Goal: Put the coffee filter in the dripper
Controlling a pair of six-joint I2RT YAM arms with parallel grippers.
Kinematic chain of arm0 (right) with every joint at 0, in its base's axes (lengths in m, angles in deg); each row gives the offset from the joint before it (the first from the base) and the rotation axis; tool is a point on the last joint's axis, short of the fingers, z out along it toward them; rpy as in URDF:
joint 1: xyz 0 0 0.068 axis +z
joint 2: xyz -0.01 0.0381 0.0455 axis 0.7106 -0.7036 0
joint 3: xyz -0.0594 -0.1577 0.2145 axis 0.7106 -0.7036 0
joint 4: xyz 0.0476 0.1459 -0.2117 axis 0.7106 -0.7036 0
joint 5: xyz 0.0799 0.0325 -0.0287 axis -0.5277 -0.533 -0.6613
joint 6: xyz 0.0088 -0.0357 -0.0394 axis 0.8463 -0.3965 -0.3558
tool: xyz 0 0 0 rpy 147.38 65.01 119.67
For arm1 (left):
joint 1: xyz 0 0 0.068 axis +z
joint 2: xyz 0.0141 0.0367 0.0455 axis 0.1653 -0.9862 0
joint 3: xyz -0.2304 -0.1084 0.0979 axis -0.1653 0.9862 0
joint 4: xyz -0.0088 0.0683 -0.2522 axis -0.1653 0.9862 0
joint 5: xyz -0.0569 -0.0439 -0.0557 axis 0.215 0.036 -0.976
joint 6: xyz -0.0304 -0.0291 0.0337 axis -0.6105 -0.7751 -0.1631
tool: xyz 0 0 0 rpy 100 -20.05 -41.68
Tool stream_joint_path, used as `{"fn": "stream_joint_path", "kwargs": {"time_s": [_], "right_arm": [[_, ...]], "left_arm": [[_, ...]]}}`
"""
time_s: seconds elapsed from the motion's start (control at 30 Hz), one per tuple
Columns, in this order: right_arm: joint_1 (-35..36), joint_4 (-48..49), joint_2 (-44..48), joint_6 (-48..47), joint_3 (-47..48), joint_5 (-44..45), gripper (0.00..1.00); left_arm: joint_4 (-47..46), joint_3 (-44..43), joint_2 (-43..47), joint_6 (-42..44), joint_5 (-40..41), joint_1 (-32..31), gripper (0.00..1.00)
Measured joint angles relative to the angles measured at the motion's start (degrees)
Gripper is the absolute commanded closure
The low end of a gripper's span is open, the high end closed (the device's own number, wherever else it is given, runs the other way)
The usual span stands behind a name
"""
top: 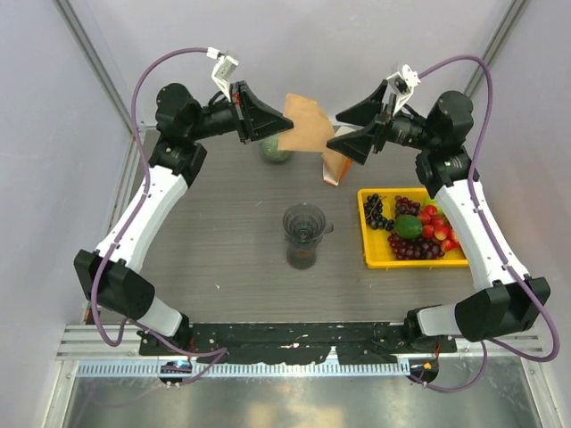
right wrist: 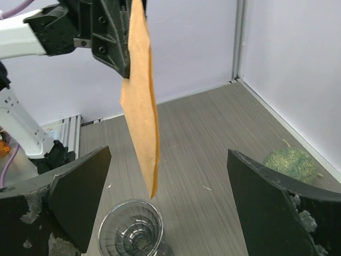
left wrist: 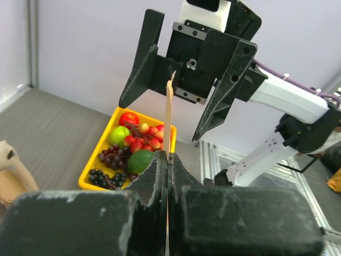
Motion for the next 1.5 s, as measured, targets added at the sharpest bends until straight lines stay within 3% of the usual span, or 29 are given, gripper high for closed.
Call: {"fn": "stream_joint_path", "kwargs": {"time_s": [0.1, 0.33, 0.37, 0.4, 0.43, 0.5, 0.57, 0.6, 0.63, 0.67, 0.8, 0.93, 1.07, 1.17, 1.3, 1.43, 1.5], "right_arm": [[1.2, 1.7, 0.4, -0.6, -0.6, -1.7, 0.21], [5.0, 3.5, 1.3, -0.4, -1.3, -3.0, 0.49], [5.4, 3.6, 1.5, -0.4, -1.5, -2.9, 0.61], [5.9, 3.7, 1.6, -0.3, -1.5, -2.9, 0.81], [6.1, 3.9, 1.6, -0.2, -1.5, -2.9, 0.90], [6.5, 4.6, 1.6, 0.3, -1.5, -2.6, 0.95], [6.7, 4.0, 1.9, 0.2, -1.5, -1.0, 0.95], [7.0, 2.9, 2.2, -0.7, -1.4, 0.5, 0.95], [7.3, 1.4, 2.8, -2.0, -1.4, 3.3, 0.95], [7.7, -0.8, 3.6, -4.1, -1.4, 8.2, 0.95], [9.8, -4.2, 7.5, -13.9, -2.3, 26.9, 0.95], [16.1, -1.6, 13.6, -27.5, -8.6, 47.0, 0.95], [26.9, 12.8, 17.5, -43.8, -20.6, 65.0, 0.95], [31.4, 26.0, 14.9, -55.9, -27.2, 75.5, 0.95], [32.7, 29.1, 9.9, -64.8, -26.9, 83.2, 0.95], [34.1, 35.1, 7.1, -72.5, -26.3, 89.4, 0.95], [35.2, 38.8, 5.9, -75.6, -26.3, 91.0, 0.95]], "left_arm": [[-1.9, 0.0, -0.1, -3.1, -2.1, -0.2, 1.00], [-4.6, 0.0, -0.1, -6.6, -3.8, -0.8, 1.00], [-4.9, 0.0, -0.1, -6.9, -3.9, -0.9, 1.00], [-5.1, 0.0, -0.1, -7.3, -4.0, -0.9, 1.00], [-5.3, 0.0, -0.1, -7.6, -4.1, -0.9, 1.00], [-5.2, 0.0, -0.1, -7.8, -4.3, -1.0, 0.78], [-2.4, -0.5, -0.1, -6.3, -4.0, -1.0, 0.43], [1.1, -1.3, -0.1, -4.6, -3.0, -0.9, 0.19], [5.0, -2.4, -0.1, -2.8, -1.4, -0.8, 0.06], [8.8, -3.6, -0.1, -1.0, 0.6, -0.7, 0.01], [19.6, -7.0, 1.0, 3.8, 9.1, 2.2, 0.01], [25.9, -7.6, 3.9, 6.3, 12.5, 6.0, 0.01], [29.0, -8.9, 5.3, 4.7, 13.3, 7.0, 0.00], [26.8, -5.9, 7.2, -0.4, 11.3, 8.1, 0.01], [25.1, -2.3, 8.8, -2.0, 9.5, 7.9, 0.01], [23.8, 3.0, 11.8, -1.8, 10.9, 4.1, 0.28], [22.6, 3.9, 12.3, -2.0, 11.9, 2.5, 0.32]]}}
